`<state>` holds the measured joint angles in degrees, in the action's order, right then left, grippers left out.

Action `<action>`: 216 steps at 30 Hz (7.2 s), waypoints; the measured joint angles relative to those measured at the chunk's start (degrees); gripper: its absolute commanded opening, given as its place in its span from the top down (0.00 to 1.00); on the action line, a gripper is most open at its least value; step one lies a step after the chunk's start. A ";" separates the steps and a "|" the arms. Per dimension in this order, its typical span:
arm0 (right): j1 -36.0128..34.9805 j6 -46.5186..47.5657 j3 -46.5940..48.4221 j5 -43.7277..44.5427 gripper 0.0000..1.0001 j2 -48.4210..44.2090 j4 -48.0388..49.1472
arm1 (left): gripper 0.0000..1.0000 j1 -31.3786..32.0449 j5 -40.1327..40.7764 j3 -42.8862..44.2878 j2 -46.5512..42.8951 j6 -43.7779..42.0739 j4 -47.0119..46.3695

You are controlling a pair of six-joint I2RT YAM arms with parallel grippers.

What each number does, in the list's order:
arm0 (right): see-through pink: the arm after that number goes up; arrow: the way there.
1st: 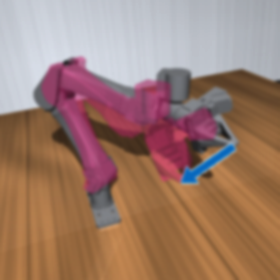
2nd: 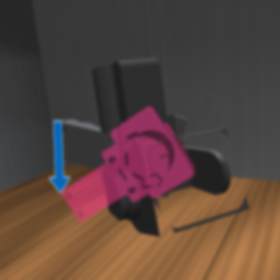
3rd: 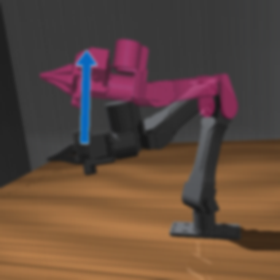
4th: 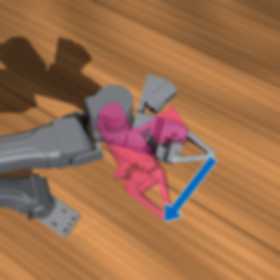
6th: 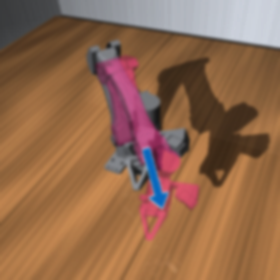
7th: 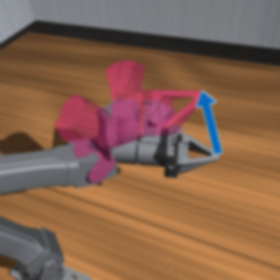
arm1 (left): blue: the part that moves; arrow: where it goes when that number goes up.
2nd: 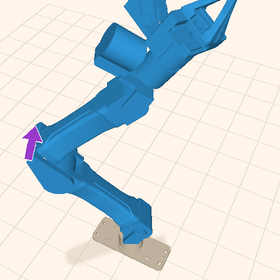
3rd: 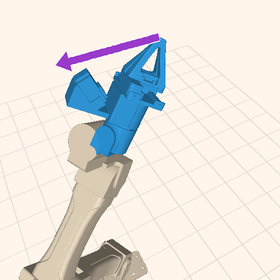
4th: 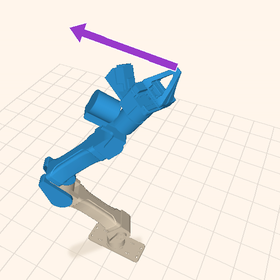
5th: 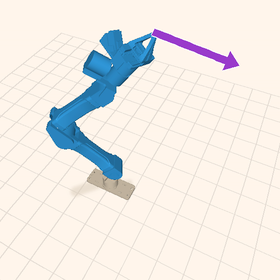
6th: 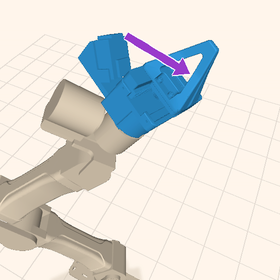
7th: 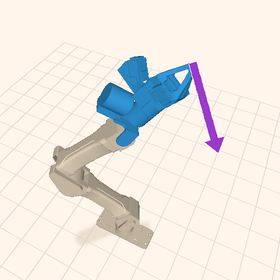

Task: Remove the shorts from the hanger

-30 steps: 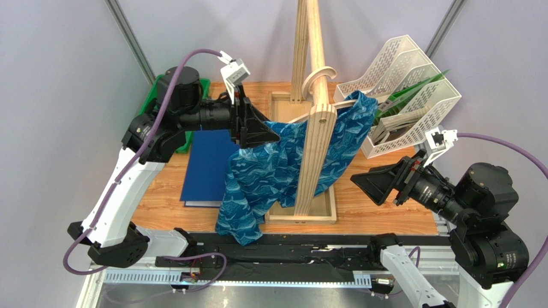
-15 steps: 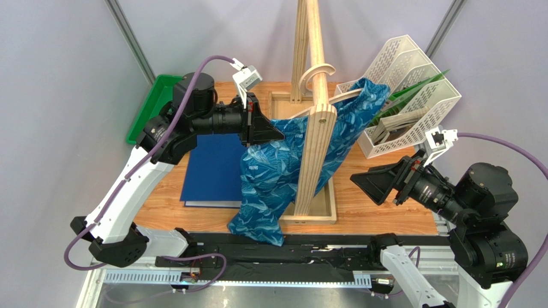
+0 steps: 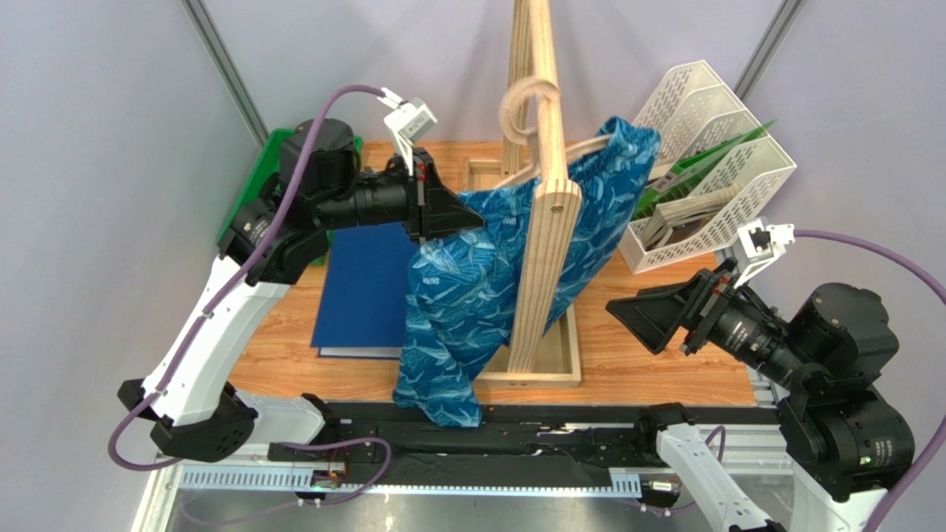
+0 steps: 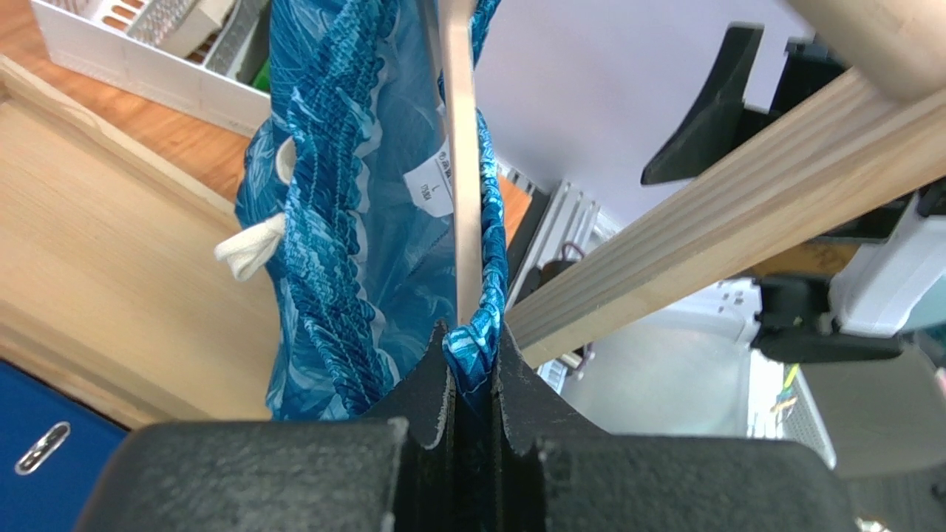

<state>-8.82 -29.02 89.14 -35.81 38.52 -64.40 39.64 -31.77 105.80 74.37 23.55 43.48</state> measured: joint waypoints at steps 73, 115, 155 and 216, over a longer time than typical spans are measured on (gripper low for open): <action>-18.86 7.45 -10.21 29.73 0.61 36.17 29.29 | 1.00 -6.51 -19.15 -12.79 16.72 -2.60 -2.16; -20.26 7.32 -17.55 30.80 1.00 29.77 32.57 | 0.39 -9.22 -6.45 -30.99 -3.21 16.81 -19.74; -20.26 6.12 -19.04 29.55 1.00 27.98 32.59 | 0.72 -4.04 -0.02 -26.53 2.58 15.72 -17.66; -8.87 -5.25 -25.86 28.63 1.00 19.19 33.90 | 0.16 -3.45 10.40 -43.25 -18.38 18.82 -21.99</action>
<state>-17.69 -34.26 63.29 -7.18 57.71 -30.50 36.18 -21.37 62.54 55.99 42.37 21.50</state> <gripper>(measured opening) 0.118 0.837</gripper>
